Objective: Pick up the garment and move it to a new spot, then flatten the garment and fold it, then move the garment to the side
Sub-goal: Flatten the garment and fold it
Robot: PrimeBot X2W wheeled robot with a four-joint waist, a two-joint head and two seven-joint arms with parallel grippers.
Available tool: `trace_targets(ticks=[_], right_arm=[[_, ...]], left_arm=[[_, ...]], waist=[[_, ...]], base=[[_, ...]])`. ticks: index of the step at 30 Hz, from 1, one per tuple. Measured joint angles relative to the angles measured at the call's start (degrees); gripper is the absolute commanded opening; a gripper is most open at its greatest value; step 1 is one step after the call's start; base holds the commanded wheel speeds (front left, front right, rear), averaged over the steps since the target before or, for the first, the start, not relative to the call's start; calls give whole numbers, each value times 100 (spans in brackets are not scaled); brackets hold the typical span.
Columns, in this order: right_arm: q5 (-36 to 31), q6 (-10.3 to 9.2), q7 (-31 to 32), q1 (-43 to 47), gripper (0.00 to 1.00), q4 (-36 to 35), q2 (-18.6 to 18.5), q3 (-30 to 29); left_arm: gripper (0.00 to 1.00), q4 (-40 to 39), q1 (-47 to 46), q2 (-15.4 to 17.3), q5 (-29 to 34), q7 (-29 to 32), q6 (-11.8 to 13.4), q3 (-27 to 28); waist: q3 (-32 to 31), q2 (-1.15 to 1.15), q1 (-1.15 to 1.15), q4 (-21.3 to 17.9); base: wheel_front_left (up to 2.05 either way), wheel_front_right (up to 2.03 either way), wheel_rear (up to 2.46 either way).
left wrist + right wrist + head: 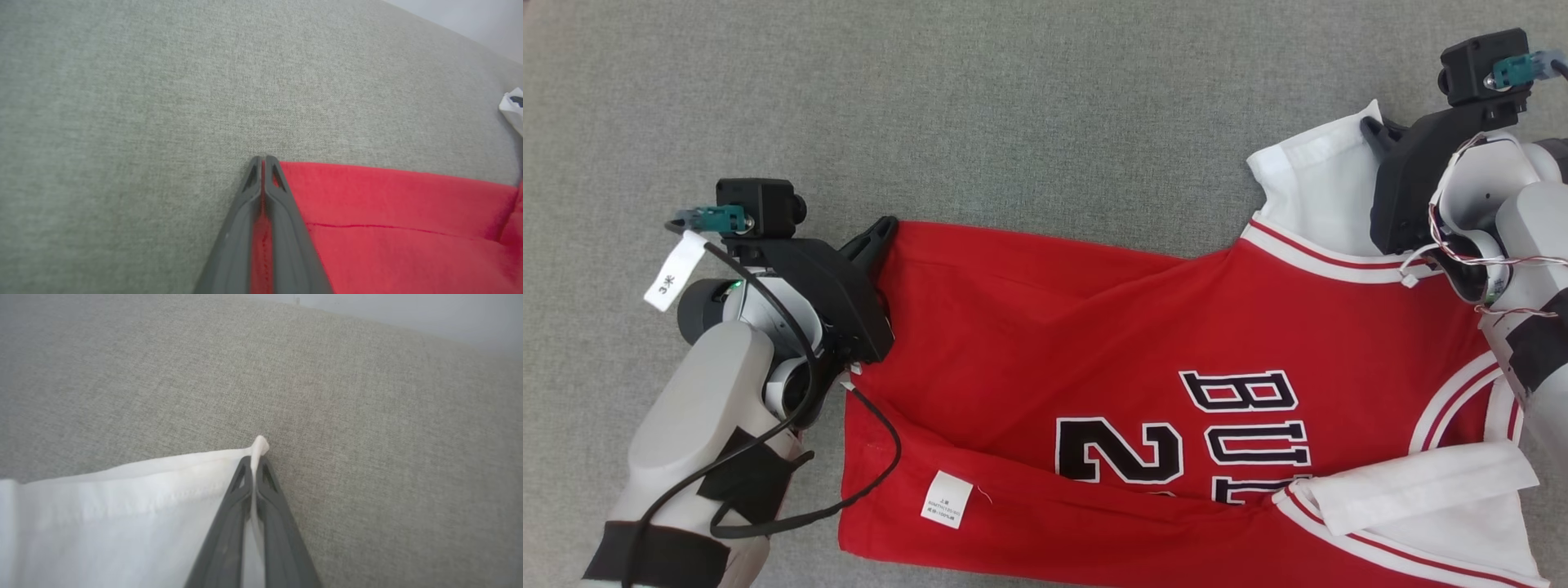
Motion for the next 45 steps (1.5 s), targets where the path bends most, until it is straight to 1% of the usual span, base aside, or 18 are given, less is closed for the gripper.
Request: trace_targets(ticks=[2,9,11,12,14,20,23,28,31,34,39,42,45], right_arm=[[-8,70,-82,-50,0,124,0,4],[-8,167,-481,-71,0,355,-2,-47],[-9,176,-615,-111,0,433,-47,-78],[-13,199,-761,-215,0,514,-93,-124],[-23,221,-898,-310,0,548,-121,-136],[-19,324,-1207,-328,0,736,13,-130],[109,380,-1377,-298,0,746,78,-171],[387,470,-1664,-92,0,691,64,-265],[611,476,-1851,277,0,582,3,-318],[877,476,-1974,704,0,345,-104,-293],[1504,477,-2070,1332,0,-544,-430,99],[1864,477,-2059,1680,0,-917,-642,256],[2167,476,-2035,2061,0,-1203,-940,342]], left_arm=[[0,59,-21,-7,0,-33,-1,-19],[0,140,-21,38,5,-397,-8,-23],[0,168,-21,91,12,-539,-8,-5],[0,214,-21,185,18,-655,-8,11],[0,227,-21,271,30,-748,-8,20],[0,238,4,281,55,-989,-8,-43],[0,258,12,289,56,-1036,-8,-77],[0,191,152,379,53,-1188,-8,-197],[0,91,420,524,33,-1245,-8,-246],[0,20,660,598,11,-1338,-8,-327],[0,-249,1055,820,-40,-1449,-8,-399],[0,-438,1211,842,-124,-1490,-8,-478],[0,-591,1349,876,-165,-1490,-8,-560]], waist=[[-8,0,0,4],[-125,0,1,-9],[-179,0,0,-15],[-238,0,1,-23],[-301,0,0,-34],[-486,0,1,-83],[-580,0,0,-110],[-725,0,0,-158],[-820,0,0,-199],[-931,0,0,-242],[-1180,0,0,-344],[-1304,0,0,-393],[-1419,0,0,-426]], base=[[0,0,0],[0,0,0],[0,0,0],[0,0,0],[0,0,0],[0,0,0],[0,0,0],[0,0,0],[0,0,0],[0,0,0],[0,0,0],[0,0,0],[0,0,0]])
